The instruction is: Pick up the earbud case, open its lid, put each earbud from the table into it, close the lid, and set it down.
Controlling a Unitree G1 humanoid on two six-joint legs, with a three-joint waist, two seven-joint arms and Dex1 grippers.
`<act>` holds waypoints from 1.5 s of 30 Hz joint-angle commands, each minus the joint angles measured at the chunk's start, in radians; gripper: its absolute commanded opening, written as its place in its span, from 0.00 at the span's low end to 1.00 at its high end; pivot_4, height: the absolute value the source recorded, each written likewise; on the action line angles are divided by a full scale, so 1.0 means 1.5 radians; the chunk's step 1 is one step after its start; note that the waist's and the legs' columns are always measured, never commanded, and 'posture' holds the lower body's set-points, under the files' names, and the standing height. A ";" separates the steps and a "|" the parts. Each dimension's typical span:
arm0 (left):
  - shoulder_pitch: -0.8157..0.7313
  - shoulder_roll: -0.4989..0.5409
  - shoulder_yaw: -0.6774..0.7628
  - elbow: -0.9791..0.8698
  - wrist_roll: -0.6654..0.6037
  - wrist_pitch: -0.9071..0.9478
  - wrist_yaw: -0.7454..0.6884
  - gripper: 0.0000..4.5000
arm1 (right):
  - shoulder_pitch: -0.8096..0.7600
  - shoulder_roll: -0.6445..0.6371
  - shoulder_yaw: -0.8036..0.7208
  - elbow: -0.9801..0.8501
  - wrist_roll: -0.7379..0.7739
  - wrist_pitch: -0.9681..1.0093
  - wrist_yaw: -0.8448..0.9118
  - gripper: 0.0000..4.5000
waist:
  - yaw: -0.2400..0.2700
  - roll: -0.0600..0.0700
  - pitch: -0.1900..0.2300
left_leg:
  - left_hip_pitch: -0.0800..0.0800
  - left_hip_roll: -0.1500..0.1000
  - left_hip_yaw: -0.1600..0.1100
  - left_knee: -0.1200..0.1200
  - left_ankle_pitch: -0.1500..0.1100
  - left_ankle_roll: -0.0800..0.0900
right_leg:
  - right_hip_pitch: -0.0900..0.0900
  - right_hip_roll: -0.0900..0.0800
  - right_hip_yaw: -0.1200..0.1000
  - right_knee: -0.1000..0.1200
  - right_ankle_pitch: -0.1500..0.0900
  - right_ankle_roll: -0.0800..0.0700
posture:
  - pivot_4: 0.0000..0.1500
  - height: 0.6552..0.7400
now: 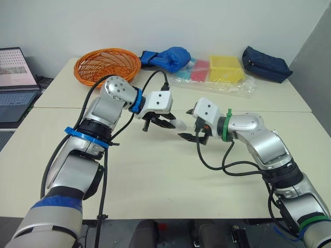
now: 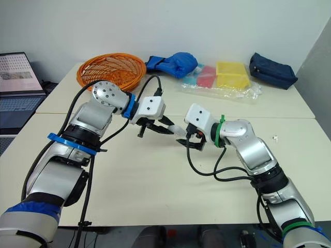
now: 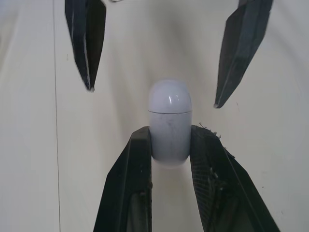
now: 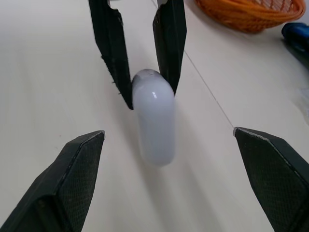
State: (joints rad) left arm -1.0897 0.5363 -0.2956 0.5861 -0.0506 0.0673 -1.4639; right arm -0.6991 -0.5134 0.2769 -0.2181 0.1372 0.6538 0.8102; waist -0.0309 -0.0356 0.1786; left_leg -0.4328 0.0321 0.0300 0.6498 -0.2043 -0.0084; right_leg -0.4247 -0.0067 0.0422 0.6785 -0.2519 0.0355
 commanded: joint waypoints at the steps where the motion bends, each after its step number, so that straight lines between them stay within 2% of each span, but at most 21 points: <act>1: 0.041 -0.021 0.110 -0.053 -0.130 0.154 0.029 0.16 | 0.027 -0.014 -0.077 -0.055 0.039 0.034 -0.013 0.99 | 0.000 0.000 0.000 | 0.000 0.000 0.000 0.000 0.000 0.000 | 0.000 0.000 0.000 0.000 0.000 0.000 | 1.00 1.00; 2: 0.076 -0.029 0.145 -0.078 -0.160 0.183 0.058 0.16 | 0.037 -0.018 -0.115 -0.064 0.069 0.043 -0.006 0.99 | 0.000 0.000 0.000 | 0.000 0.000 -0.001 0.000 0.000 0.000 | 0.000 0.000 0.000 0.000 0.000 0.000 | 1.00 1.00; 5: 0.168 -0.042 0.189 -0.155 -0.189 0.170 0.109 0.16 | 0.032 -0.005 -0.210 -0.093 0.179 0.084 0.010 0.99 | -0.002 0.000 0.000 | 0.001 0.002 -0.002 0.000 0.000 0.000 | 0.000 -0.001 0.001 0.000 0.001 -0.002 | 1.00 1.00; 8: 0.237 -0.063 0.215 -0.251 -0.234 0.139 0.120 0.16 | 0.022 -0.034 -0.183 -0.080 0.147 0.036 0.016 0.99 | 0.000 0.000 0.000 | 0.001 0.001 -0.003 0.000 0.000 0.000 | 0.000 -0.001 0.000 0.001 0.001 -0.002 | 1.00 1.00; 10: 0.258 -0.062 0.211 -0.272 -0.250 0.196 0.133 0.16 | 0.019 -0.046 -0.165 -0.073 0.131 0.005 0.024 0.99 | 0.001 0.000 0.000 | 0.001 0.001 -0.002 0.000 0.000 0.000 | 0.001 -0.001 -0.001 0.001 0.001 -0.002 | 1.00 1.00; 16: 0.337 -0.096 0.224 -0.337 -0.278 0.177 0.191 0.16 | 0.021 -0.063 -0.111 -0.072 0.119 -0.038 0.062 0.99 | 0.001 0.000 0.000 | 0.003 0.000 -0.002 0.001 0.000 0.000 | 0.003 -0.001 0.001 0.001 0.000 0.000 | 1.00 1.00; 45: 0.346 -0.091 0.190 -0.362 -0.290 0.158 0.176 0.16 | -0.028 -0.034 -0.112 -0.018 0.109 -0.013 0.010 0.99 | 0.001 0.000 0.000 | 0.003 0.000 -0.002 0.000 0.000 0.000 | 0.003 -0.001 0.001 0.000 0.000 0.000 | 1.00 1.00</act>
State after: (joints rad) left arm -0.5525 0.3984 0.0050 0.0846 -0.4601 0.3181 -1.1706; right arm -0.7061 -0.5649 0.1417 -0.2450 0.3060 0.6353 0.8617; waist -0.0292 -0.0355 0.1786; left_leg -0.4280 0.0315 0.0273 0.6500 -0.2038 -0.0083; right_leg -0.4208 -0.0087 0.0439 0.6787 -0.2514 0.0348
